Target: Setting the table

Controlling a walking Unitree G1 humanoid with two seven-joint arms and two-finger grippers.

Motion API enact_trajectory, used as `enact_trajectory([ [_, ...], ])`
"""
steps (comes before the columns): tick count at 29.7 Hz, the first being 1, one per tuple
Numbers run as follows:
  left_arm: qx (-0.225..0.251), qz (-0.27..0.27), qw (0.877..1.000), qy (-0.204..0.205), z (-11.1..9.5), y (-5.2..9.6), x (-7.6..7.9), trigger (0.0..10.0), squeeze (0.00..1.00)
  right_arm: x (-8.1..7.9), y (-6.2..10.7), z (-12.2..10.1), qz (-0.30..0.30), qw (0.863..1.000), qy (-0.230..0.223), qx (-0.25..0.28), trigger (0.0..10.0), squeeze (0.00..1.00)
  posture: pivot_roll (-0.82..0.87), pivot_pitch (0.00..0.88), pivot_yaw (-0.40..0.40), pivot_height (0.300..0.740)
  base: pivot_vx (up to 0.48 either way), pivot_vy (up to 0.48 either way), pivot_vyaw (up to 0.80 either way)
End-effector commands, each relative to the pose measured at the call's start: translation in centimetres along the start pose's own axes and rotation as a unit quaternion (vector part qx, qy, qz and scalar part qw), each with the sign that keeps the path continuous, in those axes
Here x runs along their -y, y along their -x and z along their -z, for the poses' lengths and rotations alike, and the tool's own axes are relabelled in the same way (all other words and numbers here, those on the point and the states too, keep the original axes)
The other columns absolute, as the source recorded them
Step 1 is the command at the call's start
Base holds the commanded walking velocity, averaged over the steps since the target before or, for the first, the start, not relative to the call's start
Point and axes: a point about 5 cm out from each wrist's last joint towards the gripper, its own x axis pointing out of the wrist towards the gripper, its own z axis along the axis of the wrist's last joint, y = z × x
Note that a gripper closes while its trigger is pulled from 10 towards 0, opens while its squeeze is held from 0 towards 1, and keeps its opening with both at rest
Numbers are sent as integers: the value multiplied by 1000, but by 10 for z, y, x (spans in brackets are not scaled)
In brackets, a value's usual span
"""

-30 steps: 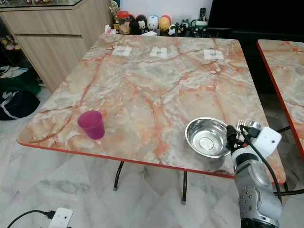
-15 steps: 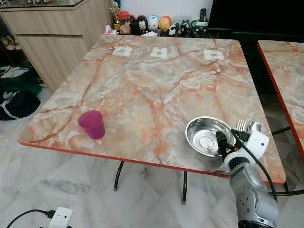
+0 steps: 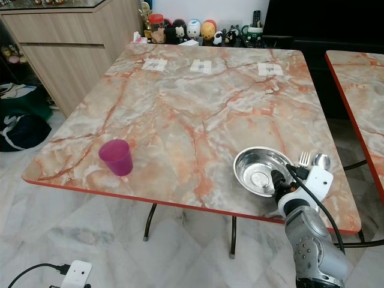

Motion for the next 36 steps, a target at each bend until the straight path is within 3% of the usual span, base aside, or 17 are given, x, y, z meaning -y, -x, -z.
enact_trajectory([
  [1,-3,-4,1000,-2,3,1,-1,10000,0,-3,-1,2,1,1000,-1,-4,0,0,-42,86,18,740,0,0,0],
  [12,-4,-1,1000,-3,3,1,1,10000,0,-1,-1,1,20,1000,11,6,0,0,-42,85,18,740,0,0,0],
  [22,-10,0,1000,-6,6,1,2,10000,0,-9,5,-9,26,991,-33,128,0,0,-44,87,17,740,0,0,0],
  [23,-10,-1,1000,-8,6,2,3,10000,0,-12,7,-11,16,987,-37,152,1804,0,-43,87,17,740,0,0,0],
  [24,-11,-1,1000,-9,7,2,3,10000,0,-14,9,-13,10,985,-40,167,9059,0,-42,87,17,740,0,0,0],
  [25,-10,-1,1000,-12,7,2,3,10000,0,-17,11,-14,4,983,-32,182,10000,0,-44,85,18,740,0,0,0],
  [29,-10,-1,1000,-18,6,2,4,10000,0,-25,14,-18,-12,975,-21,219,10000,0,-45,83,17,740,0,-289,0],
  [36,-10,-2,1000,-18,7,2,4,10000,0,-28,13,-24,-17,971,-4,238,10000,0,-48,82,18,740,0,-465,0],
])
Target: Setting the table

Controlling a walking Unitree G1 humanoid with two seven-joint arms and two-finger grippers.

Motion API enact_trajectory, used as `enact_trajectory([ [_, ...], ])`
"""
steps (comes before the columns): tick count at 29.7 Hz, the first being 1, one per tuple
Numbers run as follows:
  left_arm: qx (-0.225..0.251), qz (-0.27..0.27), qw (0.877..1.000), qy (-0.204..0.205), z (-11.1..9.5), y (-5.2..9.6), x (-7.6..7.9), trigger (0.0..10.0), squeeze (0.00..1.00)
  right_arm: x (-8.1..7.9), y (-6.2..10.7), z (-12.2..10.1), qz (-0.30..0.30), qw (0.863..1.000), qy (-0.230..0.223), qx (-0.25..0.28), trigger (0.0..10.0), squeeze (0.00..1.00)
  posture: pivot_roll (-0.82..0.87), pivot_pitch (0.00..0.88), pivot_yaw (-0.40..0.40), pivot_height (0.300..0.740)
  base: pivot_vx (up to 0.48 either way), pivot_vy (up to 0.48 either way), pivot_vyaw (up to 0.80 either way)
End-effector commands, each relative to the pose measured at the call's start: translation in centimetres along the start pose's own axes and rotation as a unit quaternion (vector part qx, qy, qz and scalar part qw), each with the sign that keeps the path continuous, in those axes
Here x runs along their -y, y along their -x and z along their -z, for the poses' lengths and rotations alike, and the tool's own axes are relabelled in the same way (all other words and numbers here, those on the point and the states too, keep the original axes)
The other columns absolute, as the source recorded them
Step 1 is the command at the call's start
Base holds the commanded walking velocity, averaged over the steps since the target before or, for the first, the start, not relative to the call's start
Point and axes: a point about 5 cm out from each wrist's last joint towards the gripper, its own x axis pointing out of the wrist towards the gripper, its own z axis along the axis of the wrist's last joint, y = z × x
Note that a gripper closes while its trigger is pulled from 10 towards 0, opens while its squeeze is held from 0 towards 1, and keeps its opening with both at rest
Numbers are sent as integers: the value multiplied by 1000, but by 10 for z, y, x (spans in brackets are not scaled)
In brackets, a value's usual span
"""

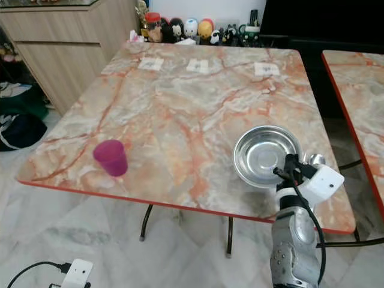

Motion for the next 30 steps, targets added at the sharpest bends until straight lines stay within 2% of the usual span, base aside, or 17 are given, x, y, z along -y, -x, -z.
enact_trajectory([
  [1,-16,3,1000,-5,8,2,3,10000,0,-2,-5,-17,-6,999,16,41,10000,0,-46,81,17,740,0,-465,0],
  [3,-16,3,1000,-5,8,2,3,10000,0,-3,-6,-19,-6,999,20,46,10000,0,-46,81,17,740,0,-465,0],
  [4,-17,2,1000,-5,8,2,3,10000,0,-3,-7,-23,-3,998,7,58,10000,0,-49,82,16,740,0,-465,-781],
  [8,-18,1,1000,-5,9,2,3,10000,0,-2,-8,-24,-2,998,11,62,10000,0,-48,82,15,740,0,-465,-775],
  [30,-20,-4,1000,-9,9,2,0,10000,0,-2,-10,-27,6,996,19,88,10000,0,-55,79,24,740,0,-461,0],
])
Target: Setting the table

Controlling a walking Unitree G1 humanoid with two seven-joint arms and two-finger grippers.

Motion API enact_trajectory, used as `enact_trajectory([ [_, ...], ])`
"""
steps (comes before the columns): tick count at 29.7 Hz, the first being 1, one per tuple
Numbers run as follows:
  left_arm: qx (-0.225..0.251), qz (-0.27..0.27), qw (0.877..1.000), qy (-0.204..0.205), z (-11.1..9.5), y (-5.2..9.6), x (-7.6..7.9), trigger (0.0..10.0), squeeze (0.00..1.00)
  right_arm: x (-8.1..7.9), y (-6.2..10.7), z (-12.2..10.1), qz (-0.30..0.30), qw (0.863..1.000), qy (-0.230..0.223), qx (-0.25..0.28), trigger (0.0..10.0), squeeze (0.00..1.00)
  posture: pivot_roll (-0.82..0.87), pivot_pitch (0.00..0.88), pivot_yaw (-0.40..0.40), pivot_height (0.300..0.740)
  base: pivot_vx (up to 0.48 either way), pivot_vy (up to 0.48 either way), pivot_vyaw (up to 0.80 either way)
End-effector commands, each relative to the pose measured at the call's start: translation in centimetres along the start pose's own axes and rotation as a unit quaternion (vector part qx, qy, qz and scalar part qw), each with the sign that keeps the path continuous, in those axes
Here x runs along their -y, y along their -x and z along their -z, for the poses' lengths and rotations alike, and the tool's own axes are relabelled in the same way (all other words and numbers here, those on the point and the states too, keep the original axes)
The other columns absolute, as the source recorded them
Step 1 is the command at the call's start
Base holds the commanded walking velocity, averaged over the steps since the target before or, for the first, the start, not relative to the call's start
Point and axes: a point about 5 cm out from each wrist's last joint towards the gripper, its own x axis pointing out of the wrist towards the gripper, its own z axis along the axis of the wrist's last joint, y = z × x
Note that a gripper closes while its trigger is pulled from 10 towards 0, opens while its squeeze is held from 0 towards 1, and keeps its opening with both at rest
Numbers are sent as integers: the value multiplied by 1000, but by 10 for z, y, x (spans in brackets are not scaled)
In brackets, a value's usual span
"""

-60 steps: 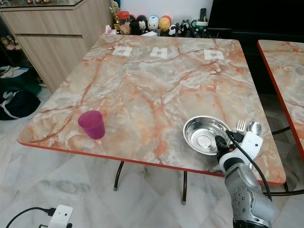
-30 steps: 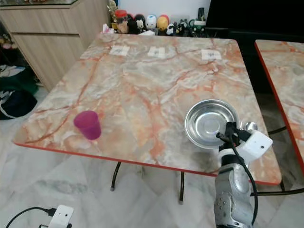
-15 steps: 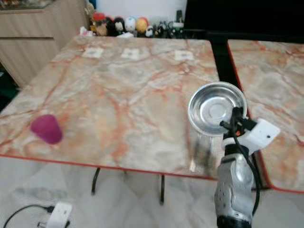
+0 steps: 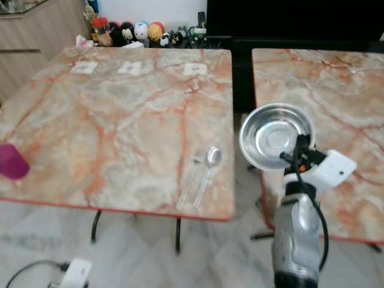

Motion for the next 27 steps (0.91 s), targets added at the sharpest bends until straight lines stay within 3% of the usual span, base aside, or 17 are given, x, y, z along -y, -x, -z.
enact_trajectory([
  [1,-15,-6,1000,-7,8,2,-5,10000,0,-5,0,-5,-7,1000,-6,15,10000,0,-55,79,24,740,0,-461,0],
  [11,-16,-6,1000,-6,8,2,-6,10000,0,0,-3,-7,11,1000,-4,19,10000,0,-58,77,23,740,0,-460,0],
  [17,-17,-6,1000,-6,9,2,-6,10000,0,0,-3,-7,13,1000,-5,18,10000,0,-59,77,22,740,0,-461,-638],
  [22,-19,-7,1000,-7,10,2,-7,10000,0,1,-2,-8,19,1000,-2,24,10000,0,-59,77,23,740,0,-459,0],
  [27,-22,-9,1000,-6,11,2,-7,10000,0,5,-3,-10,39,999,4,30,10000,0,-60,80,24,740,0,-118,0],
])
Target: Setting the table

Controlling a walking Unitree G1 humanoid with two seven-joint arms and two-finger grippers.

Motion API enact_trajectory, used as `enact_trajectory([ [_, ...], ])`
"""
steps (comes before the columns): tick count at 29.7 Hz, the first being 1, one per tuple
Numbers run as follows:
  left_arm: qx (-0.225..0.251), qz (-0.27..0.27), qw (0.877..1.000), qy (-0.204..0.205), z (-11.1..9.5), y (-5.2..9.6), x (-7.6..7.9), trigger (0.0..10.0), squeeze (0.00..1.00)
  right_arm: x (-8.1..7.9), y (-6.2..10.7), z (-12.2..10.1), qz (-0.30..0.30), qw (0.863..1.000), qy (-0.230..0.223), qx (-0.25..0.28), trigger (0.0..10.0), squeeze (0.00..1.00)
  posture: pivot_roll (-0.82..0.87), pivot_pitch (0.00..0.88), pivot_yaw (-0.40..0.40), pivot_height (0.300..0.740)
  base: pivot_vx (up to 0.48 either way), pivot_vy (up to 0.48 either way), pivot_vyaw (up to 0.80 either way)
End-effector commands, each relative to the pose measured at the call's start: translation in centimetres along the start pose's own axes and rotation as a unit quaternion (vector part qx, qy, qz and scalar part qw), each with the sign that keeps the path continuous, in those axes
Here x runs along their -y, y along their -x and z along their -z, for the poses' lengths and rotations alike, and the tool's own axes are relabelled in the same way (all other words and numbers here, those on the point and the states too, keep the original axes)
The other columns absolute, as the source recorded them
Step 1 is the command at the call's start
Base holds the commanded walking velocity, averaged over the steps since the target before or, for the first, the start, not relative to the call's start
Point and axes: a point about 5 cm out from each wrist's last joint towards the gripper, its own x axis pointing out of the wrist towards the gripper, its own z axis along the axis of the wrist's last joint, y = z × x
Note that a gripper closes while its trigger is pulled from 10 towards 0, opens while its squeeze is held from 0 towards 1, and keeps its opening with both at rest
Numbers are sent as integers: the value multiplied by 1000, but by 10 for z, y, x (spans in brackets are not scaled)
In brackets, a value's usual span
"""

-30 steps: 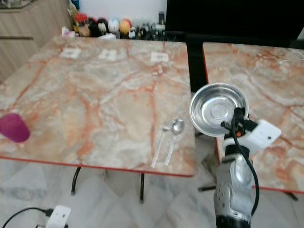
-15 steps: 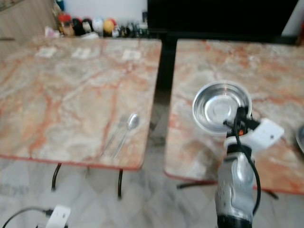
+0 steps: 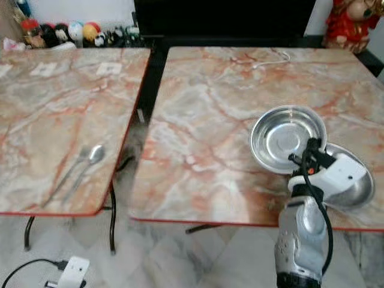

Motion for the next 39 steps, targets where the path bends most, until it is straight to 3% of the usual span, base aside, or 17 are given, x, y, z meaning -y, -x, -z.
enact_trajectory([
  [1,-17,-5,1000,-5,9,2,-5,10000,0,-2,-2,-7,7,1000,1,18,10000,0,-60,80,24,740,0,0,0],
  [6,-16,-6,1000,-4,9,2,-5,10000,0,4,-4,-9,30,999,-2,24,10000,0,-61,82,23,740,0,0,0],
  [14,-16,-8,1000,-3,8,2,-5,10000,0,30,-2,-5,143,988,-49,8,10000,0,-63,84,25,740,0,0,0],
  [25,-13,-10,1000,-3,7,1,-7,10000,0,31,-5,6,174,982,-73,-25,10000,0,-58,82,26,740,0,0,0],
  [32,-13,-11,1000,-4,7,1,-8,10000,0,44,0,13,227,971,-69,-44,10000,0,-56,84,28,740,0,0,0],
  [39,-13,-12,1000,-5,7,1,-8,10000,0,41,1,17,215,971,-81,-59,10000,47,-55,83,30,740,0,0,0],
])
